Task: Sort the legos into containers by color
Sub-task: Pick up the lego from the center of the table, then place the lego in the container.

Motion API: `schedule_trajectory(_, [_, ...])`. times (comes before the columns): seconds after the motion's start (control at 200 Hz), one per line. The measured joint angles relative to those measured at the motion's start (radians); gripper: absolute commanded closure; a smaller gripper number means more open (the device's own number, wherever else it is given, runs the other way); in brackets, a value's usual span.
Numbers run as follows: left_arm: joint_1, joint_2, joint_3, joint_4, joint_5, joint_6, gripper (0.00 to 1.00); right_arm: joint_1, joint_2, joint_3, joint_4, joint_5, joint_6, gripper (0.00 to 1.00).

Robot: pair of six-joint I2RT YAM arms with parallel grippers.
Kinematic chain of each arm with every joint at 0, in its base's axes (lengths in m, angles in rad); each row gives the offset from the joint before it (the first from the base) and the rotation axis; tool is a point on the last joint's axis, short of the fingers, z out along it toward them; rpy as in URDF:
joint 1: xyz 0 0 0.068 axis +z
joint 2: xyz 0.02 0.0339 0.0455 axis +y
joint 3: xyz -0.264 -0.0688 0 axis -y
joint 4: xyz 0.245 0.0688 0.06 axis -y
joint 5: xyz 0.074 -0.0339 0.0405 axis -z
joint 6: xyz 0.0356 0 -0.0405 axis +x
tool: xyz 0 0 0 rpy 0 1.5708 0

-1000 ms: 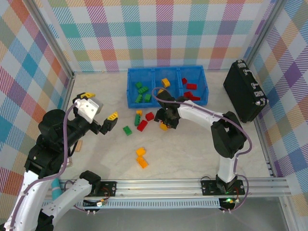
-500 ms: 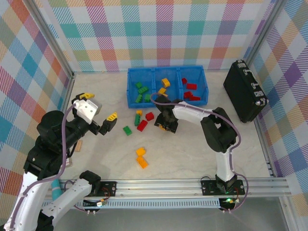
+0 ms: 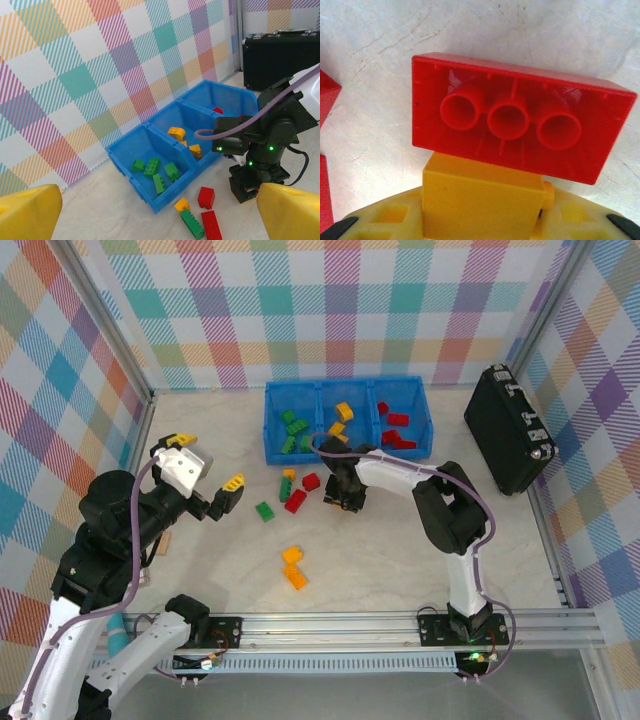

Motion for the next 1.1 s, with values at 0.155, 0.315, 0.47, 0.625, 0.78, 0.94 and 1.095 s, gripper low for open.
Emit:
schedule_trajectory(0.155, [0.000, 0.002, 0.000, -0.001, -0.001, 0.001, 0.00, 0.000, -0.002, 0.000, 0.003, 0.000, -0.085, 0.65])
schedule_trajectory(0.315, [0.000, 0.006, 0.001, -0.002, -0.008, 0.001, 0.00, 0.000, -0.023, 0.025, -0.029, 0.050, -0.229, 0.62])
schedule_trajectory(0.47, [-0.001, 0.011, 0.001, 0.000, -0.013, 0.001, 0.00, 0.000, -0.064, 0.113, -0.022, 0.134, -0.428, 0.54])
schedule_trajectory(0.625, [-0.001, 0.021, 0.001, 0.000, -0.019, 0.001, 0.00, -0.011, -0.085, 0.197, 0.034, 0.201, -0.622, 0.54])
schedule_trajectory(0.78, [-0.001, 0.033, 0.001, 0.000, -0.020, 0.001, 0.00, -0.051, -0.020, 0.343, 0.072, 0.245, -0.734, 0.53])
schedule_trajectory(0.94, [-0.001, 0.043, 0.002, 0.000, -0.021, 0.002, 0.00, -0.111, 0.083, 0.438, 0.098, 0.265, -0.785, 0.52])
schedule_trajectory(1.095, [-0.001, 0.054, 0.002, -0.001, -0.027, 0.008, 0.00, -0.154, 0.187, 0.515, 0.098, 0.267, -0.802, 0.47])
